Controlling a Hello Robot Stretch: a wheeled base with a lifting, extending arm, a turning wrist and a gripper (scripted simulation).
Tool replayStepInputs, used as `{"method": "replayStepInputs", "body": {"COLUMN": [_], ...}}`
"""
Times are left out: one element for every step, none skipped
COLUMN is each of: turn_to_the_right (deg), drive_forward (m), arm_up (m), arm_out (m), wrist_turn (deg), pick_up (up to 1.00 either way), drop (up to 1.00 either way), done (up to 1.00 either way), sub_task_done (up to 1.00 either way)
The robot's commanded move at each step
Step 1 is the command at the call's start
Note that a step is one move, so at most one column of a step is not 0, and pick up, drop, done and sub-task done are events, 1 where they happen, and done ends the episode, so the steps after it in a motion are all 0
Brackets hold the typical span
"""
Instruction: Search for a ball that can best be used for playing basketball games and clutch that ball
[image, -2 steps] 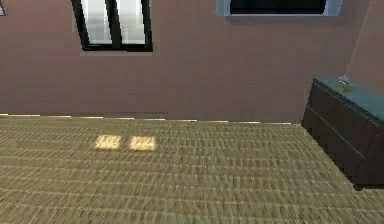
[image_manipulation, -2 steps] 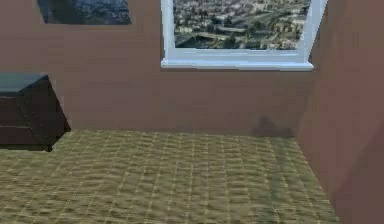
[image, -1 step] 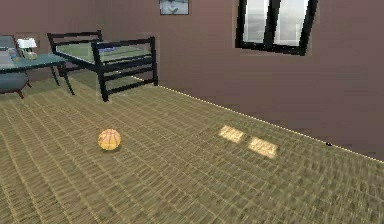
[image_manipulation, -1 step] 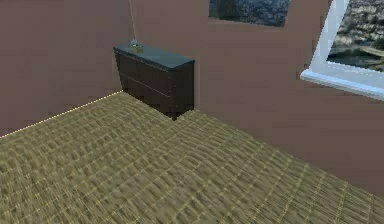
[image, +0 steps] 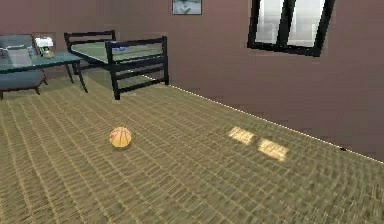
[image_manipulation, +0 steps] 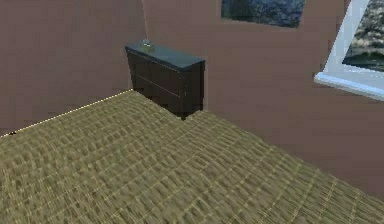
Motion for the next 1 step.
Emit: {"method": "replayStepInputs", "body": {"turn_to_the_right": [0.0], "drive_forward": [0.25], "arm_up": [0.00], "arm_out": [0.00], "wrist_turn": [0.0], "pick_up": [0.00], "drop": [0.00], "done": [0.00], "sub_task_done": [0.00]}}
